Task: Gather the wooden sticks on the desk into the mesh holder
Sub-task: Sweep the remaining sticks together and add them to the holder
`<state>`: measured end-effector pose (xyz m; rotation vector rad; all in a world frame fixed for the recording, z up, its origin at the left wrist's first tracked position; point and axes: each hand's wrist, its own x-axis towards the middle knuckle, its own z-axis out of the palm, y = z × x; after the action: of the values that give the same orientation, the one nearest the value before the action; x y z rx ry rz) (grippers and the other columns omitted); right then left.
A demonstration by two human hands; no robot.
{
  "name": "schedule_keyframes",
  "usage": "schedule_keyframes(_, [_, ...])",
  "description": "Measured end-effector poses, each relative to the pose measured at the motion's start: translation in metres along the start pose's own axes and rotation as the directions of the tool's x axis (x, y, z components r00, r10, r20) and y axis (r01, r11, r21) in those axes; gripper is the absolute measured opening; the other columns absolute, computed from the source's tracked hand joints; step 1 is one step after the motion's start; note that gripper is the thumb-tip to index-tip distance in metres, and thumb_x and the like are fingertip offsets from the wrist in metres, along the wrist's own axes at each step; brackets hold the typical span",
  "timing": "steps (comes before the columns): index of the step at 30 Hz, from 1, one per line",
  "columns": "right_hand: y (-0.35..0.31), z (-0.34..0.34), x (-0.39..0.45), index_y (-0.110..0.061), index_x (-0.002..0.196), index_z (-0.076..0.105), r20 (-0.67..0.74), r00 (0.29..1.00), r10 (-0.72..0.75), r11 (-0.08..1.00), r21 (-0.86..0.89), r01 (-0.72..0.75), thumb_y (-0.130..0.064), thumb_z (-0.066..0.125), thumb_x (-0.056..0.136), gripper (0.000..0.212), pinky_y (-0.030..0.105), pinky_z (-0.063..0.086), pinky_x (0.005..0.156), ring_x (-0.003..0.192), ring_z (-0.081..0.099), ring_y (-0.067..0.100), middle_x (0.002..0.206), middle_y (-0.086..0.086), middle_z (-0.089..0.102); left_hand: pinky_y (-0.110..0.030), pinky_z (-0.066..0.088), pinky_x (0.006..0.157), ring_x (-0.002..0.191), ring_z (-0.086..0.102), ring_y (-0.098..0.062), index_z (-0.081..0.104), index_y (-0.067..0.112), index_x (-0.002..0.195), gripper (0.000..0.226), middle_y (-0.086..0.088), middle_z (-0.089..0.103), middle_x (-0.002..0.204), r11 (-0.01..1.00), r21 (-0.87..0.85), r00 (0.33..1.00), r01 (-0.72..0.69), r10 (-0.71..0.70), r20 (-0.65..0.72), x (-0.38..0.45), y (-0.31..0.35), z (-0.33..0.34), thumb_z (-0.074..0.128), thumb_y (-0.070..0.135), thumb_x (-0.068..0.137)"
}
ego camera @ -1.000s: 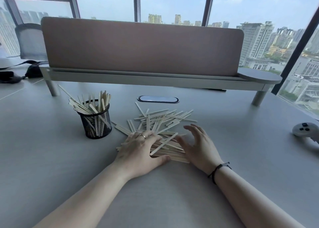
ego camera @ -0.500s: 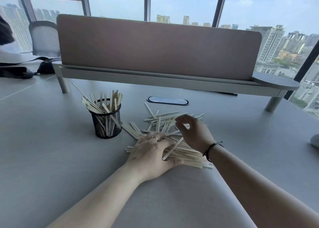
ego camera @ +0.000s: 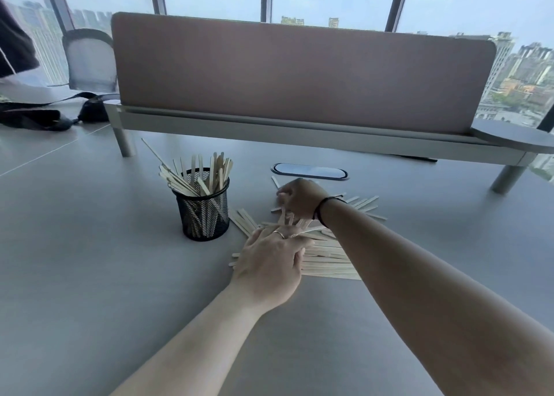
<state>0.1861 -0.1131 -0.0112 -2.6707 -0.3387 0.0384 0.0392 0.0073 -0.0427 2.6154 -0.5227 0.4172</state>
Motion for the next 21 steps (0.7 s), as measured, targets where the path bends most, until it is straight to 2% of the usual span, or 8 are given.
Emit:
schedule_keyframes(3, [0.015, -0.009, -0.014, -0.025, 0.104, 0.076, -0.072, 0.997, 0.000, 1.000, 0.004, 0.001, -0.015, 0.059, 0.089, 0.025, 0.024, 0.048, 0.086, 0.103, 0.066, 0.019, 0.108, 0.000, 0.074, -0.037, 0.026, 0.117, 0.134, 0.044, -0.017, 0.061, 0.040, 0.129, 0.035, 0.012, 0.055, 0.142, 1.000, -0.019, 1.000, -0.010, 0.010, -0.007, 0.000, 0.001, -0.001, 0.041, 0.046, 0.101])
schedule_keyframes(5, [0.023, -0.012, -0.025, -0.025, 0.096, 0.078, -0.098, 0.995, 0.016, 0.999, 0.051, -0.011, -0.011, 0.061, 0.084, 0.025, 0.024, 0.048, 0.084, 0.099, 0.067, 0.017, 0.101, -0.002, 0.076, -0.040, 0.020, 0.121, 0.144, 0.033, -0.020, 0.049, 0.043, 0.140, 0.057, 0.008, 0.043, 0.152, 1.000, -0.003, 0.996, 0.004, -0.004, 0.085, -0.001, 0.004, -0.004, 0.039, 0.071, 0.092])
schedule_keyframes(7, [0.027, -0.014, -0.038, -0.024, 0.092, 0.078, -0.108, 0.994, 0.024, 0.995, 0.099, -0.013, -0.007, 0.060, 0.082, 0.027, 0.026, 0.051, 0.084, 0.096, 0.068, 0.017, 0.096, -0.001, 0.077, -0.044, 0.012, 0.124, 0.151, 0.017, -0.023, 0.031, 0.048, 0.149, 0.087, 0.004, 0.026, 0.163, 0.999, 0.031, 0.981, 0.029, -0.035, 0.192, -0.003, 0.007, -0.007, 0.039, 0.092, 0.073])
schedule_keyframes(9, [0.030, -0.017, -0.054, -0.021, 0.094, 0.078, -0.111, 0.994, 0.022, 0.991, 0.136, -0.006, -0.004, 0.058, 0.082, 0.029, 0.028, 0.053, 0.085, 0.094, 0.068, 0.017, 0.095, 0.000, 0.077, -0.046, 0.008, 0.124, 0.154, 0.010, -0.025, 0.020, 0.052, 0.150, 0.106, -0.001, 0.015, 0.167, 0.997, 0.044, 0.969, 0.058, -0.067, 0.236, -0.003, 0.008, -0.007, 0.042, 0.100, 0.058])
schedule_keyframes(11, [0.033, -0.019, -0.070, -0.019, 0.095, 0.078, -0.121, 0.992, 0.022, 0.984, 0.175, -0.001, -0.001, 0.056, 0.082, 0.031, 0.026, 0.053, 0.083, 0.092, 0.069, 0.014, 0.094, -0.001, 0.077, -0.046, 0.008, 0.125, 0.155, 0.010, -0.025, 0.014, 0.052, 0.151, 0.115, -0.004, 0.013, 0.168, 0.996, 0.039, 0.967, 0.080, -0.087, 0.239, -0.002, 0.007, -0.006, 0.043, 0.102, 0.052])
schedule_keyframes(15, [0.041, -0.020, -0.099, -0.025, 0.089, 0.076, -0.127, 0.992, 0.010, 0.980, 0.199, 0.016, 0.003, 0.057, 0.076, 0.036, 0.024, 0.052, 0.082, 0.090, 0.069, 0.011, 0.091, -0.004, 0.076, -0.038, 0.017, 0.123, 0.150, 0.025, -0.018, 0.025, 0.042, 0.153, 0.113, -0.003, 0.032, 0.162, 0.999, 0.025, 0.982, 0.040, -0.044, 0.183, -0.003, 0.006, -0.006, 0.047, 0.099, 0.057])
schedule_keyframes(18, [0.045, -0.023, -0.117, -0.027, 0.086, 0.074, -0.119, 0.993, -0.004, 0.977, 0.211, 0.029, 0.002, 0.058, 0.076, 0.035, 0.027, 0.054, 0.084, 0.090, 0.069, 0.010, 0.091, -0.007, 0.076, -0.033, 0.034, 0.113, 0.135, 0.046, -0.012, 0.042, 0.043, 0.144, 0.098, 0.008, 0.057, 0.142, 0.999, -0.031, 0.992, -0.016, 0.020, 0.128, -0.003, 0.006, -0.005, 0.052, 0.094, 0.061])
schedule_keyframes(21, [0.046, -0.025, -0.128, -0.028, 0.092, 0.074, -0.094, 0.995, -0.027, 0.980, 0.192, 0.045, -0.002, 0.057, 0.081, 0.033, 0.029, 0.053, 0.086, 0.092, 0.068, 0.008, 0.094, -0.010, 0.075, -0.033, 0.041, 0.107, 0.128, 0.051, -0.011, 0.049, 0.043, 0.140, 0.090, 0.011, 0.064, 0.132, 0.998, -0.060, 0.993, -0.015, 0.022, 0.119, -0.004, 0.008, -0.006, 0.058, 0.088, 0.063])
